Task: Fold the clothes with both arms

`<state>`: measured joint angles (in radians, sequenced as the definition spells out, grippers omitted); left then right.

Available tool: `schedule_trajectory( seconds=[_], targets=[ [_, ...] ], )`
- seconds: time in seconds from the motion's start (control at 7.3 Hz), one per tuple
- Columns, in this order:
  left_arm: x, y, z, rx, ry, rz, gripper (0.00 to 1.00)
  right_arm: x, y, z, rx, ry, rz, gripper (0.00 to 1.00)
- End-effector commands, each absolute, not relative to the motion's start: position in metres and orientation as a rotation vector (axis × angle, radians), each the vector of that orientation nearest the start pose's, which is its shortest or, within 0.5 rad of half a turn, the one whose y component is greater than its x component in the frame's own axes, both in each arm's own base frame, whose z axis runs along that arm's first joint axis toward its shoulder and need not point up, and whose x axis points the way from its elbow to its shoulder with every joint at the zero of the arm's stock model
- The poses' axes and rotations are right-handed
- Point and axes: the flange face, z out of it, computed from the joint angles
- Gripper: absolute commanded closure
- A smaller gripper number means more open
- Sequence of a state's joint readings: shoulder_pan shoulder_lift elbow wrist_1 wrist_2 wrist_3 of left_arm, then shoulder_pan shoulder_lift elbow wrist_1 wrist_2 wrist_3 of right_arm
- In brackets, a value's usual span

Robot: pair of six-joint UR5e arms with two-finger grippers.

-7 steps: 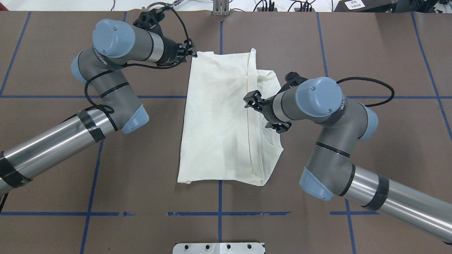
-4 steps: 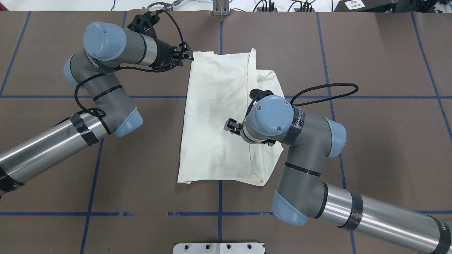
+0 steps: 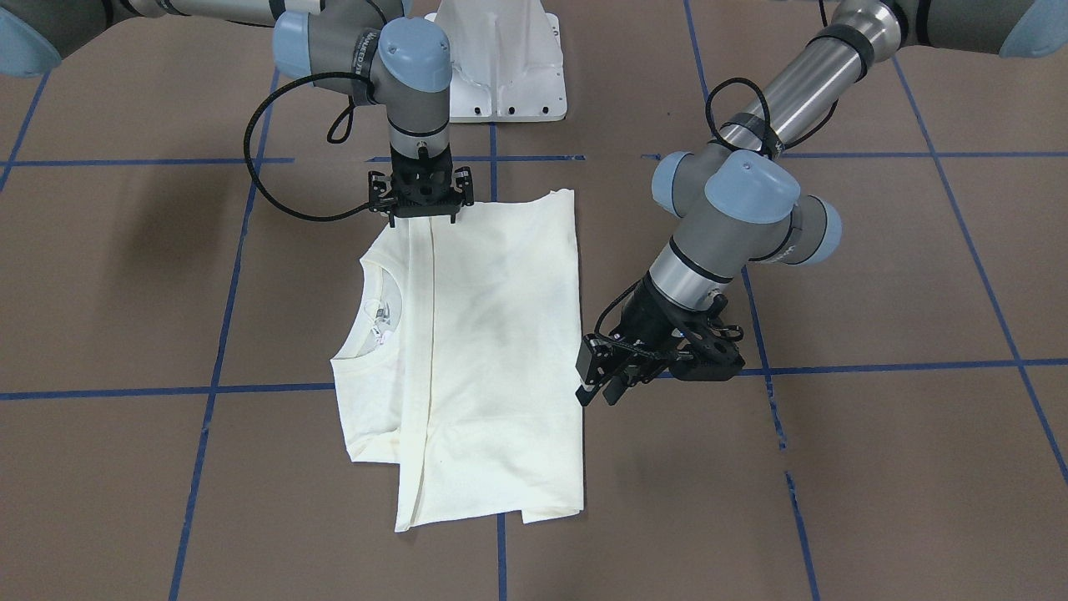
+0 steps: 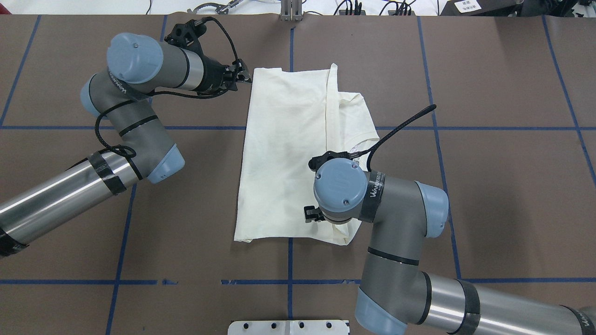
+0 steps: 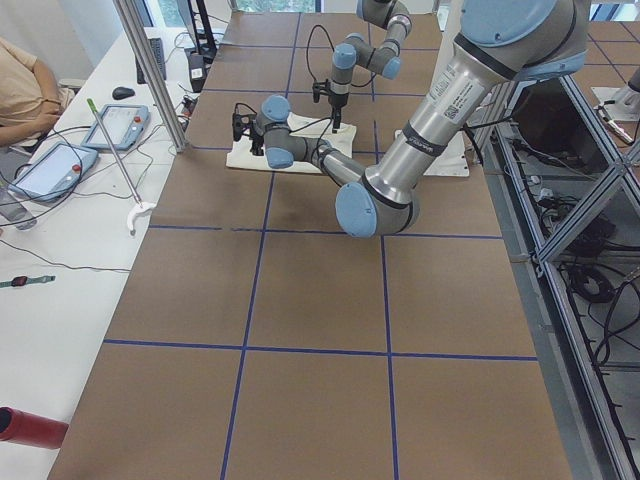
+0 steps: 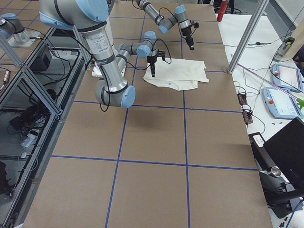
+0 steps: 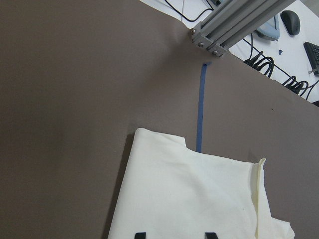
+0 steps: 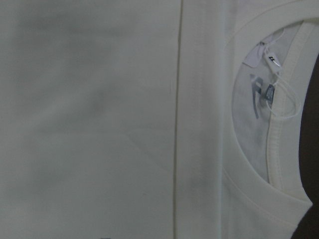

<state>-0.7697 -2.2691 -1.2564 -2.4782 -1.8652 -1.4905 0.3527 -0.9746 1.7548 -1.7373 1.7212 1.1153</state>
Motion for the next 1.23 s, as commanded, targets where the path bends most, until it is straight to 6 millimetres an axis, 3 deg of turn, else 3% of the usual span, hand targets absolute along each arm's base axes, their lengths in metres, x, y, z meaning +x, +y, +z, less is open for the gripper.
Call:
schedule_trajectory(
  seconds=[0.0, 0.14, 0.55, 0.82, 0.96, 1.1],
  targets=[
    [0.470, -0.599, 0.278, 0.297, 1.275, -0.399, 0.50, -0.584, -0.316, 0.282, 0.088, -0.572, -0.217, 0.01],
    [0.471, -0.599, 0.279, 0.295, 1.273, -0.399, 0.50, -0.582, -0.317, 0.289, 0.086, -0.560, -0.216, 0.01],
    [0.470, -0.598, 0.278, 0.296, 1.275, -0.398, 0.50, -0.542, -0.363, 0.316, 0.122, -0.518, -0.243, 0.01],
    [0.470, -0.598, 0.276, 0.297, 1.277, -0.400, 0.50, -0.516, -0.361, 0.322, 0.135, -0.525, -0.243, 0.00],
    [0.471, -0.597, 0.276, 0.297, 1.279, -0.398, 0.50, -0.514, -0.359, 0.322, 0.136, -0.527, -0.244, 0.00],
    [0.470, -0.598, 0.276, 0.298, 1.279, -0.399, 0.50, -0.507, -0.357, 0.345, 0.123, -0.495, -0.241, 0.00]
  ],
)
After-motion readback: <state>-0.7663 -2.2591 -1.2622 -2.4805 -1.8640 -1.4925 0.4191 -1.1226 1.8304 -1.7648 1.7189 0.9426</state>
